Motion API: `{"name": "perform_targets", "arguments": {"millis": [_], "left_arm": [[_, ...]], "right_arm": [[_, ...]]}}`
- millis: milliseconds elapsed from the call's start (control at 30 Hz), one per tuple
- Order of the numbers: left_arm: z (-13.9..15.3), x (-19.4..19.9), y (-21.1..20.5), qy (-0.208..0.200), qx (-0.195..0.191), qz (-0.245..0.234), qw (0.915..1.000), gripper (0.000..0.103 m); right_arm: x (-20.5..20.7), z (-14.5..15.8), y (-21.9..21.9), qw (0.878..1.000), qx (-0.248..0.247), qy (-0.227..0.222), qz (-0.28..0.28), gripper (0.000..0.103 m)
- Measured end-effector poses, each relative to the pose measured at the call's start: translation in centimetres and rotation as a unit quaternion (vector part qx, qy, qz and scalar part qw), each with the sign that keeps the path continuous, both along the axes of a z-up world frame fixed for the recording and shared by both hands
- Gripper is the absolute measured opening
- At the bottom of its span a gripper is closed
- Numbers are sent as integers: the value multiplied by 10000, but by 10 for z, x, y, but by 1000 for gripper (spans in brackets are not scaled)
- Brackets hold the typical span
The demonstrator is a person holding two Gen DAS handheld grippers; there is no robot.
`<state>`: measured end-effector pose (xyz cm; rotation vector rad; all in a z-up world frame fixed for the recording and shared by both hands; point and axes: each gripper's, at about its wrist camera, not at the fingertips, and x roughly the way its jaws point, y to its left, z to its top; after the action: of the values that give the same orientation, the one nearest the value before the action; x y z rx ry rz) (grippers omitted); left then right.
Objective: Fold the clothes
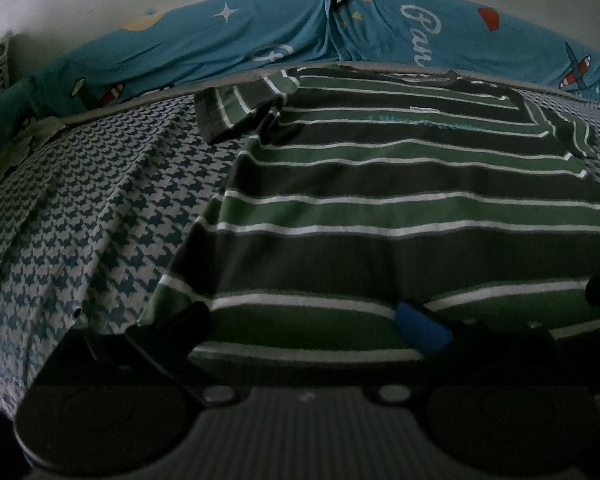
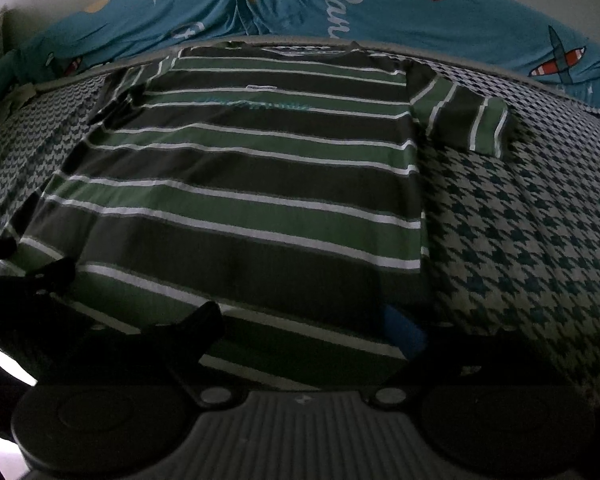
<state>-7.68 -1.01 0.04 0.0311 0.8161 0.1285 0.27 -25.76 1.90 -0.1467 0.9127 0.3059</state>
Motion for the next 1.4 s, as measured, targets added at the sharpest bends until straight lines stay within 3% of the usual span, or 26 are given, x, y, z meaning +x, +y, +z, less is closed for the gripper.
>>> {"name": "perform_targets", "arguments": {"millis": [400,733,1100,1400], "left_arm": [[5,-9,-2,159,-37,87,9998,103],[15,1,-3,278,5,22,9996,103],[30,27,10,291,-60,78,9995,103],[44,48,15,234,-110,59,9996,103]], "right_arm": [[-10,0,-4,10000,10,-14,-21,91],[10,13,-27,9958,742,79,-535,91],[42,24,-23,9986,312,-271,-320,91],[78,32,-37,9963,331,-418,-667,89]]}}
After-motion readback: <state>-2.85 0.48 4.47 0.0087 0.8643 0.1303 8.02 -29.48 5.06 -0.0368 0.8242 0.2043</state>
